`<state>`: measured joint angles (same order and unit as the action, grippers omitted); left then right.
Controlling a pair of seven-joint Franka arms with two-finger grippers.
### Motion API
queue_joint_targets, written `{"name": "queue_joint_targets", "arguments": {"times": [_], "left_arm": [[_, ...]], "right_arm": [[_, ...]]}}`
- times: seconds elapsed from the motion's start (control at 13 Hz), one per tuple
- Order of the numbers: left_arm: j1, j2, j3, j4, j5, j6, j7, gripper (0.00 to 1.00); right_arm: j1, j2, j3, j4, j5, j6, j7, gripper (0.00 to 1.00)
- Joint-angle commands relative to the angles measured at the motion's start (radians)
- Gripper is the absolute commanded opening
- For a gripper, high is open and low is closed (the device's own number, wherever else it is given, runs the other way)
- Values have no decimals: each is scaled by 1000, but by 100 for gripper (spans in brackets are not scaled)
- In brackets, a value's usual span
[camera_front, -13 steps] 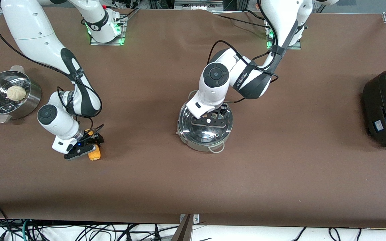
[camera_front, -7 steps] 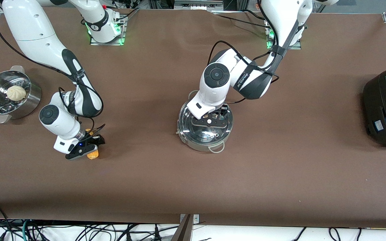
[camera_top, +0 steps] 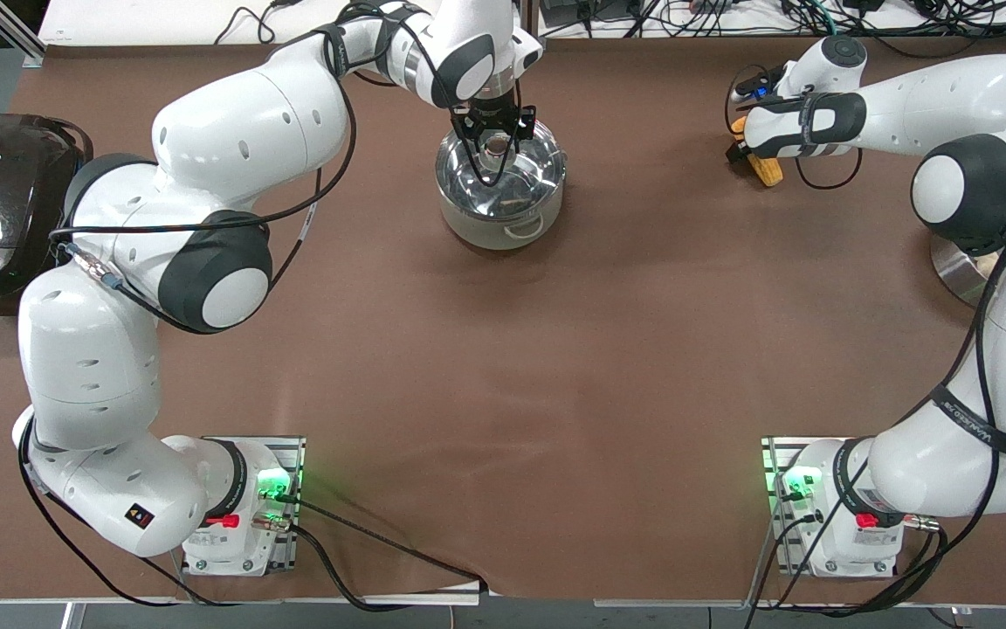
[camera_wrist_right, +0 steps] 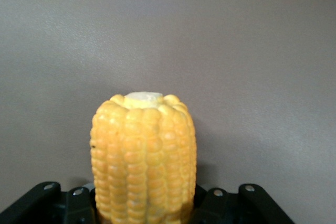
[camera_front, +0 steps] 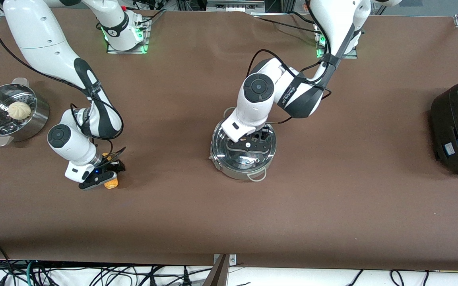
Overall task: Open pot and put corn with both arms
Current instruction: 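Grasp the lid knob with the left gripper while the right gripper grasps the corn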
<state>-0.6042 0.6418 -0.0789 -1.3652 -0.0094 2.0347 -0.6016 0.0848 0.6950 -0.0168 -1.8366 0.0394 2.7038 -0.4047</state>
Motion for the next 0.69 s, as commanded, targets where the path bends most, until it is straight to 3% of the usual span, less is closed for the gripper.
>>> {"name": "queue_joint_targets", "arguments": {"times": [0.0,0.15,0.31,0.61], "left_arm": [[-8,-1,7,6,26,-2,-7,65],[-8,-1,7,6,26,-4,-9,37],[-5,-2,5,6,26,-4,-9,23],[-5,-11,5,11,25,-13,-10,13]], "right_arm": [[-7,-14,12,-1,20,-5,-25,24],[-7,-15,12,3,20,-15,-23,24],[-7,-22,12,5,19,-27,-25,23],[-7,-64,11,33,19,-128,-25,23]]}}
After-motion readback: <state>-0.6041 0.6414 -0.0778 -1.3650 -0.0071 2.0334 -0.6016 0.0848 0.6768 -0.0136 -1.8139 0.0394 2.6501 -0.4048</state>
